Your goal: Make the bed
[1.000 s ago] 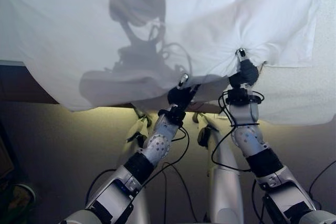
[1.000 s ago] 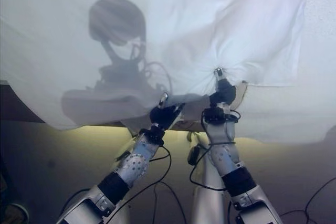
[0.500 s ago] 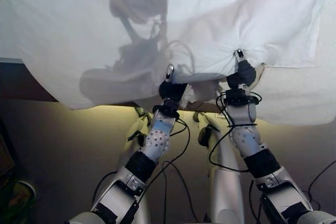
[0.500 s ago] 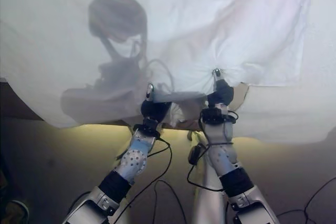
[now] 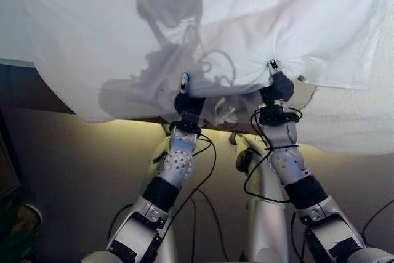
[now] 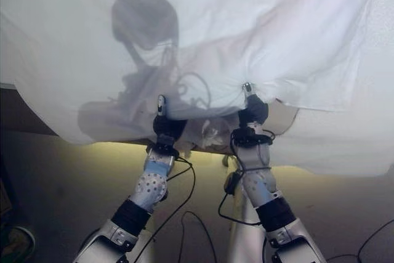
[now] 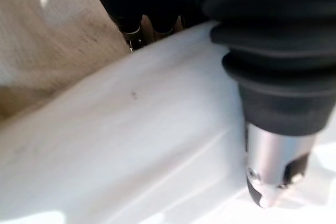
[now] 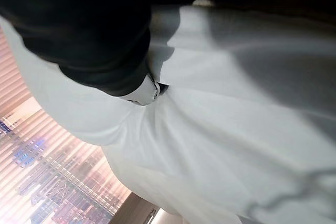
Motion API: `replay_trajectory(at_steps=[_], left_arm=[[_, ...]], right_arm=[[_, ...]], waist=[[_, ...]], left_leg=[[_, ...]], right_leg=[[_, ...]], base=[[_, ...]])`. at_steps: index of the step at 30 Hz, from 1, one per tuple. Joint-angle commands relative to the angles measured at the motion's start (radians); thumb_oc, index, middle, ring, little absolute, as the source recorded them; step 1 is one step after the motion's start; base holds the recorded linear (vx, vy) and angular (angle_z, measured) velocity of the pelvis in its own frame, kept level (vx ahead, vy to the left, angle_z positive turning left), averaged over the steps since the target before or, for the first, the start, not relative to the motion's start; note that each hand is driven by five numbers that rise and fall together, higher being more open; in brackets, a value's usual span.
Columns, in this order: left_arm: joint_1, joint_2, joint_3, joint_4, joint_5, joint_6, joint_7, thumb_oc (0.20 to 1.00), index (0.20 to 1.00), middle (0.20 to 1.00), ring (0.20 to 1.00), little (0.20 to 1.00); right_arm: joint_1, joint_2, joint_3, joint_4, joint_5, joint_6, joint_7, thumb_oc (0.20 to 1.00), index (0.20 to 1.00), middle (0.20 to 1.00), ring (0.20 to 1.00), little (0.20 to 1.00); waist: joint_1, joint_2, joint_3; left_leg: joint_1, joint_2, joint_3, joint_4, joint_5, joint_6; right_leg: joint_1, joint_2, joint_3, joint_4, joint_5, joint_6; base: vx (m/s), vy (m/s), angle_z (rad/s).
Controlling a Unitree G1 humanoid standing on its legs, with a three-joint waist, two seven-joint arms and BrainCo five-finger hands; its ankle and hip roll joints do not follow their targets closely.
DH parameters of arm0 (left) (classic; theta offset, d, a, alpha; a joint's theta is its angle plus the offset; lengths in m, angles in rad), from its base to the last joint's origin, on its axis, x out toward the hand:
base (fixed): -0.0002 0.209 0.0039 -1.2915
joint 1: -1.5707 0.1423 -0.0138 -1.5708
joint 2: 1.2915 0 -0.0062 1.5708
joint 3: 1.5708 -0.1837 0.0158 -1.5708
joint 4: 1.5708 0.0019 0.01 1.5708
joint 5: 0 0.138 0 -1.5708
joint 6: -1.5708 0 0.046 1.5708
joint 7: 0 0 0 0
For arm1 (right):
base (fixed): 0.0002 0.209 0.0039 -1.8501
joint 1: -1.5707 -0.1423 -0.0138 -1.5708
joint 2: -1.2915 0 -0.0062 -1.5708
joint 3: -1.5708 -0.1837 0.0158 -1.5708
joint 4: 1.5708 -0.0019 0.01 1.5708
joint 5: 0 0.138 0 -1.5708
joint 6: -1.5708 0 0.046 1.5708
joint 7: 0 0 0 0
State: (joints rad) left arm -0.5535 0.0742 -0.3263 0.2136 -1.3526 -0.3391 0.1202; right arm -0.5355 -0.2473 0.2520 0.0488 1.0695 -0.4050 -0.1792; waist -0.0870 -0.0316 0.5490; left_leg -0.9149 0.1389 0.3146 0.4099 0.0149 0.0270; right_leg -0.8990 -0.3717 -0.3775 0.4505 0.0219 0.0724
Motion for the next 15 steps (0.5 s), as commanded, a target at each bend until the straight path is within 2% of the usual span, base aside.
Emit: replay_trajectory(at_steps=[1,15], left_arm=[[0.049,0.193,0.341,-0.068,0.017,-0.229,0.052,1.000,1.000,1.000,1.000,1.000],[0.146,0.189,0.417,-0.107,0.057,-0.241,0.064,1.000,1.000,1.000,1.000,1.000]], right_arm=[[0.020,-0.073,-0.112,-0.108,-0.054,-0.075,0.026,0.200,0.200,0.200,0.200,0.200],[0.035,-0.082,-0.170,-0.123,-0.071,-0.079,0.026,0.200,0.200,0.200,0.200,0.200]], waist=[[0.021,0.020,-0.029],[0.029,0.036,-0.029]], left_leg=[[0.051,-0.032,0.038,0.091,-0.170,-0.019],[0.056,-0.036,0.039,0.087,-0.170,-0.017]], right_leg=[[-0.044,-0.024,-0.029,0.015,0.068,0.112],[-0.044,-0.024,-0.026,0.020,0.059,0.106]], base=[[0.00,0.036,0.00],[0.00,0.007,0.00]])
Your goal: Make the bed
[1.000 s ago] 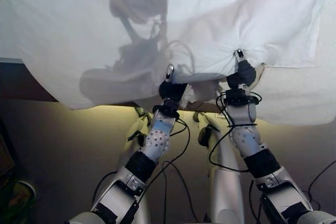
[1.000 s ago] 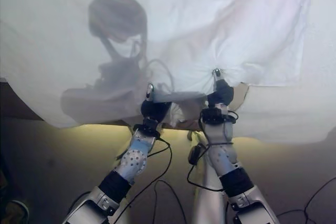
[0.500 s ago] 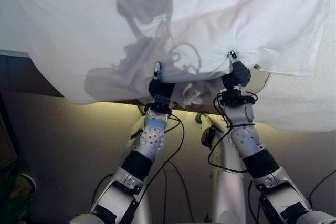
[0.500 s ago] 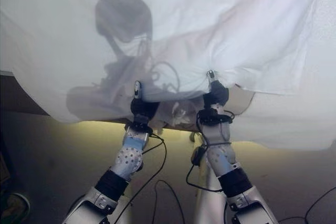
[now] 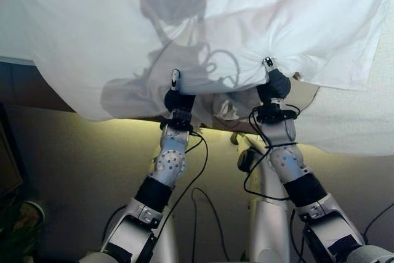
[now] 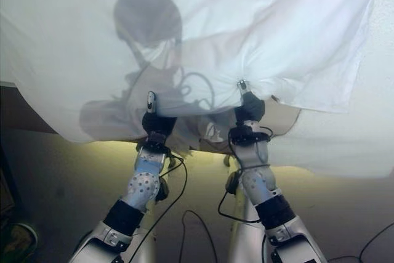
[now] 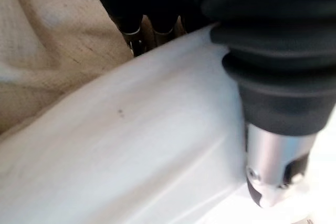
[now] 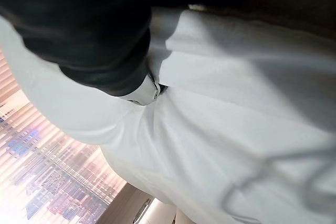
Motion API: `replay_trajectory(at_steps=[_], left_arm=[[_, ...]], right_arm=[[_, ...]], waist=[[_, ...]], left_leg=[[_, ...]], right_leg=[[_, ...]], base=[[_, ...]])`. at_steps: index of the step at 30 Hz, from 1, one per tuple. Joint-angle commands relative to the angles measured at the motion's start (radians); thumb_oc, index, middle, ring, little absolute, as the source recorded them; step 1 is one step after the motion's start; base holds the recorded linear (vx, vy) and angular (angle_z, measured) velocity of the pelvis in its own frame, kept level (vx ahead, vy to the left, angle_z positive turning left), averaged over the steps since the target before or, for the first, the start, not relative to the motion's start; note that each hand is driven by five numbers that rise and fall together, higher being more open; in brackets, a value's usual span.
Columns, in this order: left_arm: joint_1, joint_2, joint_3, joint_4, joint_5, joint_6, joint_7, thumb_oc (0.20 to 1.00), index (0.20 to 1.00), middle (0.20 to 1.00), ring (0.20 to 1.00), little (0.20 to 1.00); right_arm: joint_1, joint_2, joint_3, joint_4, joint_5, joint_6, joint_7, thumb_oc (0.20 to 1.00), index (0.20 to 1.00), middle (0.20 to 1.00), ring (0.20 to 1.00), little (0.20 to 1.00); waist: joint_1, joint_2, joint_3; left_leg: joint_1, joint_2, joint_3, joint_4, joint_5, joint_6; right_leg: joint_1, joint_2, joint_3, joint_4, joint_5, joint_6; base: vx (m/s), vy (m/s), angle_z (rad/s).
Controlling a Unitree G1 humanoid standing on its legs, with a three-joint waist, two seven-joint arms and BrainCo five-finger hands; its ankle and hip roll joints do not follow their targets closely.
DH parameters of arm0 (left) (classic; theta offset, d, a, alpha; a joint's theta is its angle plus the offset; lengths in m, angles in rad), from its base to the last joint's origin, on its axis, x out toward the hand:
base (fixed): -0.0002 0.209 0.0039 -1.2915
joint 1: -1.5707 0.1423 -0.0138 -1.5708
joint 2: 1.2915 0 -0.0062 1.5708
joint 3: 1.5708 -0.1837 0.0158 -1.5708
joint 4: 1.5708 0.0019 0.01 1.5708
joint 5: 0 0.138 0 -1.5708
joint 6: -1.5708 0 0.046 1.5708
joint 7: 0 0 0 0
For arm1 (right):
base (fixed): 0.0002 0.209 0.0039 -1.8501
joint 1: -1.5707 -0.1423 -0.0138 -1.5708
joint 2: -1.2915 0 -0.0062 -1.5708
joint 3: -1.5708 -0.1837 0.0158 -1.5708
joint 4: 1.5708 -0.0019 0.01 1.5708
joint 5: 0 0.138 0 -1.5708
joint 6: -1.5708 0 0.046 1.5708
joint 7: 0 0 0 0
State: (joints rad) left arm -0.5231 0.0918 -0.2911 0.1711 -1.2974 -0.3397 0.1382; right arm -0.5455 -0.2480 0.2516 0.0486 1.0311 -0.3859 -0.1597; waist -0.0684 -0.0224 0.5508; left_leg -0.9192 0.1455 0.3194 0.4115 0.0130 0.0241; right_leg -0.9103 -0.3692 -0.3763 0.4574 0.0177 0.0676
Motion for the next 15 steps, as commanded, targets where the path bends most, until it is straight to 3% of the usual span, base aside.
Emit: replay_trajectory(at_steps=[1,15], left_arm=[[0.117,0.172,0.381,-0.066,0.001,-0.240,0.046,1.000,1.000,1.000,1.000,1.000],[0.198,0.181,0.416,-0.038,0.033,-0.223,0.039,1.000,1.000,1.000,1.000,1.000]], right_arm=[[0.045,-0.081,-0.170,-0.123,-0.033,-0.099,0.007,0.200,0.200,0.200,0.200,0.200],[0.050,-0.079,-0.243,-0.121,-0.026,-0.141,-0.006,0.200,0.200,0.200,0.200,0.200]], waist=[[0.011,0.027,-0.031],[0.021,0.039,-0.031]], left_leg=[[0.061,-0.042,0.034,0.086,-0.168,-0.014],[0.076,-0.039,0.031,0.092,-0.173,-0.014]], right_leg=[[-0.032,-0.026,-0.027,0.013,0.063,0.111],[-0.016,-0.021,-0.033,0.022,0.049,0.109]], base=[[0.00,0.000,0.00],[0.00,0.000,0.00]])
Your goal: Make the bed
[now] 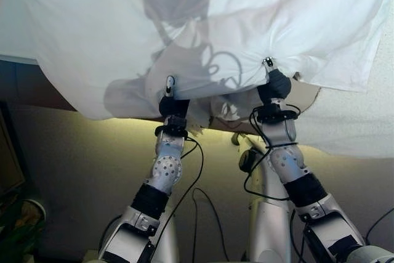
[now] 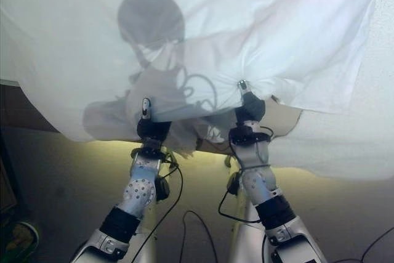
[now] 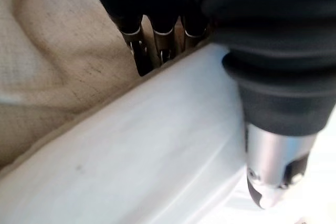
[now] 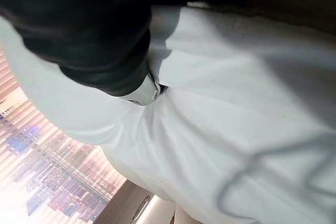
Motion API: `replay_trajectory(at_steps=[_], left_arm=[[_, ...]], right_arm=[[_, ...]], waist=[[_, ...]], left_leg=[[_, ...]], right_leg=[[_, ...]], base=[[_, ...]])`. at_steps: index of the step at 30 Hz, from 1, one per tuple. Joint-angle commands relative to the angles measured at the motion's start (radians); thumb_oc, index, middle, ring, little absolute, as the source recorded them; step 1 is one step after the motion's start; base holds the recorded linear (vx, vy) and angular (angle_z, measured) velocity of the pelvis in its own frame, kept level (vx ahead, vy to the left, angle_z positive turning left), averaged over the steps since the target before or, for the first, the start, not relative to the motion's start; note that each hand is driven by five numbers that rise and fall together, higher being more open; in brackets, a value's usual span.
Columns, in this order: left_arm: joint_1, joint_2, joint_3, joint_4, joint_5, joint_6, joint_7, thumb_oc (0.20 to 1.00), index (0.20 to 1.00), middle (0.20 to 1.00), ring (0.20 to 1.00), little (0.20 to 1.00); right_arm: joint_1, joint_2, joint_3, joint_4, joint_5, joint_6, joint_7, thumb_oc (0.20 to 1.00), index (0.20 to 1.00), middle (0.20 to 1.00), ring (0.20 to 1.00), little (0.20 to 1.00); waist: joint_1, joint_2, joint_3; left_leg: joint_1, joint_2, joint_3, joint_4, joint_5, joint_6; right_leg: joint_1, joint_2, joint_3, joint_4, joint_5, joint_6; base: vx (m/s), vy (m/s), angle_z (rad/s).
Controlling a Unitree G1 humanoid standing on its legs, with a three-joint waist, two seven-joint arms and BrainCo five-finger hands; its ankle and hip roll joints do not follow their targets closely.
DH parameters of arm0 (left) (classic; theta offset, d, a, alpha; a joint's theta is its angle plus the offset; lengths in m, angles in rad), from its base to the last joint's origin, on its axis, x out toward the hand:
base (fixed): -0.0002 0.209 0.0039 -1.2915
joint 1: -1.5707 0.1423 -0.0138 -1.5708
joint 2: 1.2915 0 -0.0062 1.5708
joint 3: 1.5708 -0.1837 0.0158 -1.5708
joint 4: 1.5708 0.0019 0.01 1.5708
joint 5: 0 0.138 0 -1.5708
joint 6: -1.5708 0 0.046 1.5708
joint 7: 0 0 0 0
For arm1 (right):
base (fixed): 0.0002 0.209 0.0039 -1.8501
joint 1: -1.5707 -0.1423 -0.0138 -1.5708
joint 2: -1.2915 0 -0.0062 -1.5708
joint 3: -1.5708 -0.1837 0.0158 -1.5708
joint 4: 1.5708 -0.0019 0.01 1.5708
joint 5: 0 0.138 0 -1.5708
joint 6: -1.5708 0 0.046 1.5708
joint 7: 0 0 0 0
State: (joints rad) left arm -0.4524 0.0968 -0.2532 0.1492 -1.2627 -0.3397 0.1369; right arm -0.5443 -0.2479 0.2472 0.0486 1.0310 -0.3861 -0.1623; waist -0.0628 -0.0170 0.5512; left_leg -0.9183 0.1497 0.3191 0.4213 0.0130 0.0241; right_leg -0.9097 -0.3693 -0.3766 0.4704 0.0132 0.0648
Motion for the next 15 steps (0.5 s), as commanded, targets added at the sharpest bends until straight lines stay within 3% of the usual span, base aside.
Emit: replay_trajectory(at_steps=[1,15], left_arm=[[0.131,0.175,0.383,-0.016,-0.002,-0.224,0.040,1.000,1.000,1.000,1.000,1.000],[0.110,0.182,0.416,-0.009,-0.001,-0.247,0.042,1.000,1.000,1.000,1.000,1.000]], right_arm=[[0.049,-0.079,-0.239,-0.120,-0.026,-0.140,-0.002,0.200,0.200,0.200,0.200,0.200],[0.047,-0.093,-0.243,-0.111,-0.045,-0.125,0.006,0.200,0.200,0.200,0.200,0.200]], waist=[[0.016,0.034,-0.031],[0.019,0.035,-0.031]], left_leg=[[0.075,-0.042,0.031,0.082,-0.173,-0.014],[0.074,-0.040,0.024,0.081,-0.167,-0.019]], right_leg=[[-0.016,-0.021,-0.033,0.009,0.053,0.112],[-0.013,-0.014,-0.039,0.009,0.048,0.110]], base=[[0.00,0.000,0.00],[0.00,0.000,0.00]])
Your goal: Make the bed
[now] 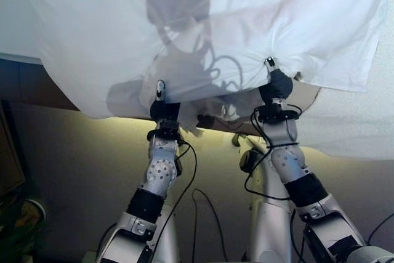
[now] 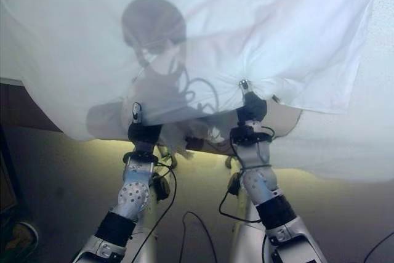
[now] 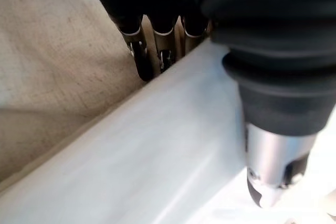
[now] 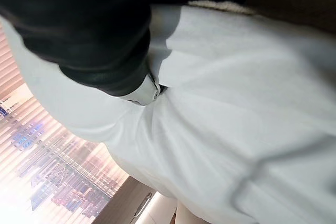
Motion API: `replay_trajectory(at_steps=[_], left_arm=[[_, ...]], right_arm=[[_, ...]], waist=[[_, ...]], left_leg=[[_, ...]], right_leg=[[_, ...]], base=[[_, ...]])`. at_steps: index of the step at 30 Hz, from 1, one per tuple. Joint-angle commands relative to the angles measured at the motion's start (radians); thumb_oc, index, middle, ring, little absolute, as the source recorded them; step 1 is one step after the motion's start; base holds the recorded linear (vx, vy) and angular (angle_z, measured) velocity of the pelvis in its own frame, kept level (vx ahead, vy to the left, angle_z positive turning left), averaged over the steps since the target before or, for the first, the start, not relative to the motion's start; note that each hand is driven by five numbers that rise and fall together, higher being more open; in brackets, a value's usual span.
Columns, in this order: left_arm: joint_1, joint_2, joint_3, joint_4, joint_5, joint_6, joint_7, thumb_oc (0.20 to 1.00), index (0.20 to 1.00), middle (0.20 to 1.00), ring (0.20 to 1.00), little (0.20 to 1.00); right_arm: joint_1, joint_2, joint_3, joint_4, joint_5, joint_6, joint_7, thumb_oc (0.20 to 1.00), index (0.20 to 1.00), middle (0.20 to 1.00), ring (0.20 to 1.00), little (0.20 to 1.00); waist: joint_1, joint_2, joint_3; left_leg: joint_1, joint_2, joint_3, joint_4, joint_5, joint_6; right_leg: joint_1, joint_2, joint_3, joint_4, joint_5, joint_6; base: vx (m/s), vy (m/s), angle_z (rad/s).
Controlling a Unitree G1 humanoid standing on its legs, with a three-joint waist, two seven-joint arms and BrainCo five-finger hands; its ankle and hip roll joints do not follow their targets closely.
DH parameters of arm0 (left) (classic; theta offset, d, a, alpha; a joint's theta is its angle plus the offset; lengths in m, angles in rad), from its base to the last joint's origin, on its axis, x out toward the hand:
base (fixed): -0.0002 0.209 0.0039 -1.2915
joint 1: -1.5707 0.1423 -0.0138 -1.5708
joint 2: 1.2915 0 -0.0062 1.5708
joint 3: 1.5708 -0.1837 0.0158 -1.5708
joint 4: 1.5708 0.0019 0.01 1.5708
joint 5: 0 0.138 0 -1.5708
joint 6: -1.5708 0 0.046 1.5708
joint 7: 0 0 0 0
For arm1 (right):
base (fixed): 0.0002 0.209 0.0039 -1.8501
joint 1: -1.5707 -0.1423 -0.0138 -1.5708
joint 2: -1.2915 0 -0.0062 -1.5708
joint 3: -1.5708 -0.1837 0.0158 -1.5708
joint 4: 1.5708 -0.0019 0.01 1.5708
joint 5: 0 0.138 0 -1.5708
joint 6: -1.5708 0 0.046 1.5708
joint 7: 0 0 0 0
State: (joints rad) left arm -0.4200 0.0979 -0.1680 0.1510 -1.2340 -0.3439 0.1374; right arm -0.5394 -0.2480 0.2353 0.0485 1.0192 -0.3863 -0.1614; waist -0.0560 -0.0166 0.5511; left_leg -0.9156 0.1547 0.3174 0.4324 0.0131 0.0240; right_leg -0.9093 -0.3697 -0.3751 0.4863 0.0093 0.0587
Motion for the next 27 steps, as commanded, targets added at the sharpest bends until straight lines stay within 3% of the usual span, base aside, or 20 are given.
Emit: replay_trajectory(at_steps=[1,21,23,24,27], left_arm=[[0.076,0.187,0.332,-0.010,-0.024,-0.242,0.042,1.000,1.000,1.000,1.000,1.000],[0.065,0.267,0.378,0.040,0.024,-0.228,0.031,1.000,1.000,1.000,1.000,1.000],[0.062,0.269,0.382,0.045,0.024,-0.228,0.031,0.529,0.529,0.529,0.529,0.529],[0.060,0.271,0.384,0.049,0.025,-0.230,0.032,0.200,0.200,0.200,0.200,0.200],[0.055,0.272,0.386,0.053,0.030,-0.234,0.034,0.200,0.200,0.200,0.200,0.200]], right_arm=[[0.044,-0.097,-0.230,-0.110,-0.036,-0.122,0.008,0.200,0.200,0.200,0.200,0.200],[0.047,-0.128,-0.225,-0.093,-0.030,-0.106,0.040,0.200,0.200,0.200,0.200,0.200],[0.050,-0.127,-0.221,-0.095,-0.030,-0.107,0.043,0.200,0.200,0.200,0.200,0.200],[0.053,-0.126,-0.218,-0.097,-0.030,-0.106,0.044,0.200,0.200,0.200,0.200,0.200],[0.057,-0.123,-0.212,-0.099,-0.036,-0.104,0.042,0.200,0.200,0.200,0.200,0.200]], waist=[[0.012,0.035,-0.031],[0.011,0.047,-0.031],[0.010,0.046,-0.031],[0.009,0.044,-0.031],[0.008,0.044,-0.031]], left_leg=[[0.071,-0.045,0.026,0.070,-0.168,-0.019],[0.072,-0.041,0.022,0.071,-0.163,-0.021],[0.072,-0.041,0.022,0.071,-0.163,-0.021],[0.072,-0.041,0.022,0.072,-0.163,-0.021],[0.074,-0.041,0.020,0.070,-0.161,-0.022]], right_leg=[[-0.015,-0.013,-0.041,-0.007,0.051,0.115],[-0.020,-0.003,-0.032,0.002,0.040,0.110],[-0.020,-0.002,-0.030,0.004,0.039,0.109],[-0.022,-0.001,-0.029,0.005,0.037,0.109],[-0.023,0.000,-0.026,0.007,0.036,0.109]], base=[[0.00,0.000,0.00],[0.00,0.000,0.00],[0.00,0.000,0.00],[0.00,0.000,0.00],[0.00,0.000,0.00]])
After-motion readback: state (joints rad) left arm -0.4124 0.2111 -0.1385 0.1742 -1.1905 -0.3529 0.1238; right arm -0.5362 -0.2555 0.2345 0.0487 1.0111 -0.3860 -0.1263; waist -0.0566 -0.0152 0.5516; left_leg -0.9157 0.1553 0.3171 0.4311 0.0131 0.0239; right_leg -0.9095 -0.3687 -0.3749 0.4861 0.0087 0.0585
